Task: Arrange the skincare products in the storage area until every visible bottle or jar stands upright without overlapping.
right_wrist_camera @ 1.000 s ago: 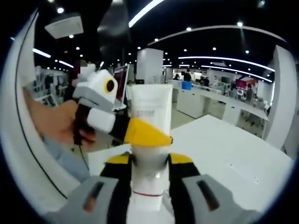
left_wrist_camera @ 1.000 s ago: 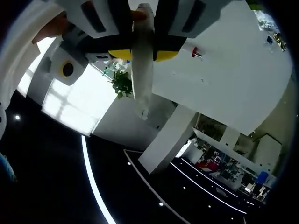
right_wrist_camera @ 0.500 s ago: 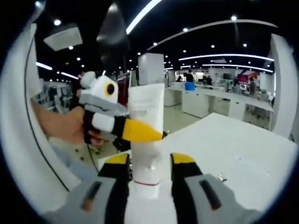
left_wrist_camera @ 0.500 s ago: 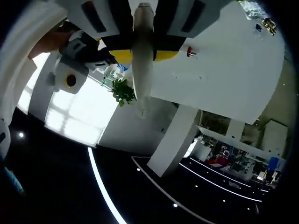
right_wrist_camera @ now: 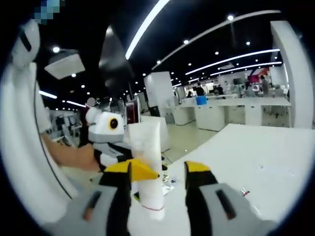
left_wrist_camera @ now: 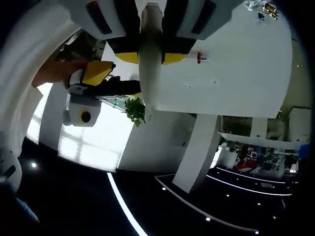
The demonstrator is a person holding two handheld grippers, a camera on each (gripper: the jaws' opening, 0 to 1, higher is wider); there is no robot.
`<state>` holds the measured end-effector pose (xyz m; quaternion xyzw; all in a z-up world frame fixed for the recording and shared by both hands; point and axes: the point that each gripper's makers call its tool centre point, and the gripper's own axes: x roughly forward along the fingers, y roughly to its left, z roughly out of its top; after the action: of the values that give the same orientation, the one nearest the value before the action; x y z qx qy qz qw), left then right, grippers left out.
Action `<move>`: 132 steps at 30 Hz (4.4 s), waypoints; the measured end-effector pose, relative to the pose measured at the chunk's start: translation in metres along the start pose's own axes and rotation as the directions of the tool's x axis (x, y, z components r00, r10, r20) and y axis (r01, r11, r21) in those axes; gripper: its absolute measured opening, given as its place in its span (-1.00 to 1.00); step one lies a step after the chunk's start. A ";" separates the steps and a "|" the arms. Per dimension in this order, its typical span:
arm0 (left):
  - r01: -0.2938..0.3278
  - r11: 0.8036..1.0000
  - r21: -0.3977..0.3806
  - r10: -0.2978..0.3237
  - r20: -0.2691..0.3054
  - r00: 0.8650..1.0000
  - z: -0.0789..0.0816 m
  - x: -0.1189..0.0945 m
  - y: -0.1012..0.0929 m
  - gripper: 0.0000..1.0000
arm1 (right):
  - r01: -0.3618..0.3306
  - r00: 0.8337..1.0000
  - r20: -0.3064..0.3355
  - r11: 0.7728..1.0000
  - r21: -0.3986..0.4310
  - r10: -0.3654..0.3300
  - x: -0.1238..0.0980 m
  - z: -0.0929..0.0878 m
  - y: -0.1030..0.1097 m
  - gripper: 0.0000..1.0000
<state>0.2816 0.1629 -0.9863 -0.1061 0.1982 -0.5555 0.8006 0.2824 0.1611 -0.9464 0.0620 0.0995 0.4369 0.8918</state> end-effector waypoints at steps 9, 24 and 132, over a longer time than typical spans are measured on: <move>0.100 0.993 0.066 -0.096 -0.061 0.993 -0.012 -0.001 -0.021 -0.73 | -0.114 0.993 -0.024 0.993 -0.009 0.114 0.006 0.001 0.019 -0.24; 0.287 0.948 0.136 -0.267 -0.143 0.953 -0.031 -0.008 -0.058 -0.73 | -0.345 0.936 -0.080 0.939 -0.005 0.343 -0.004 -0.007 0.062 -0.61; 0.476 0.788 0.391 -0.059 -0.721 0.690 -0.068 -0.007 -0.039 -1.00 | -0.253 0.924 -0.315 0.964 -0.081 0.216 -0.005 -0.119 0.038 -0.58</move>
<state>0.2172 0.1588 -1.0312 0.3085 0.2872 -0.7031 0.5727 0.2224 0.1832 -1.0537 -0.0485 0.2006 0.5500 0.8092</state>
